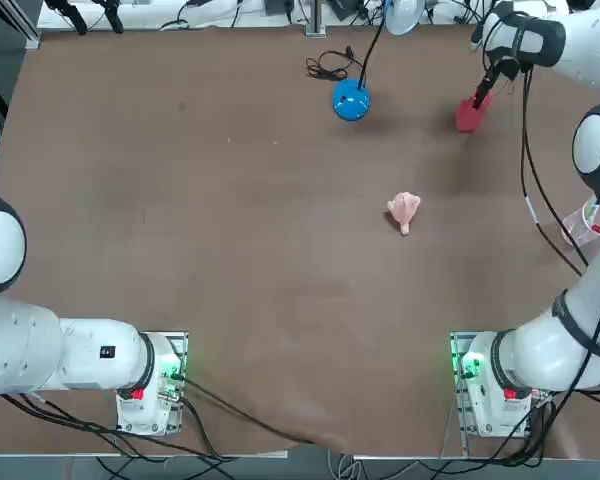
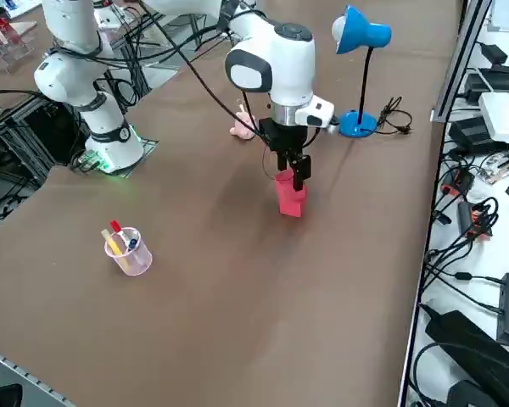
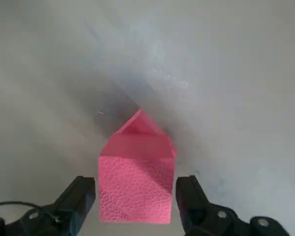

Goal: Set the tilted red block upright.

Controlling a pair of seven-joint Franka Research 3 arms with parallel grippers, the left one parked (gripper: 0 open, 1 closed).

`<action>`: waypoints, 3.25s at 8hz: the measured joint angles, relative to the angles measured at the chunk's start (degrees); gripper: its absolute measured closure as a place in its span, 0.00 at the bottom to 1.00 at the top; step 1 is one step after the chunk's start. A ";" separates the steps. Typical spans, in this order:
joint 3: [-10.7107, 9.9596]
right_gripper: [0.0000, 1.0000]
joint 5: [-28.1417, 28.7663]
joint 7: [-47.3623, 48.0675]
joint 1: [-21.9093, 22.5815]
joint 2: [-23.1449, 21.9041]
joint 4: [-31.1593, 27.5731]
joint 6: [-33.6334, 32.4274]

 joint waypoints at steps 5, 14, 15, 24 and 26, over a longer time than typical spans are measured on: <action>0.00 0.03 0.00 0.05 0.00 1.71 -0.04 0.90; 0.51 0.31 0.26 30.79 0.96 -2.56 2.56 -6.16; 0.52 0.31 0.26 35.76 0.97 -2.57 2.57 -6.25; 0.21 0.31 3.70 45.22 -0.47 -0.92 3.22 -6.14; 0.21 0.31 3.70 43.24 -0.49 0.23 4.34 -6.14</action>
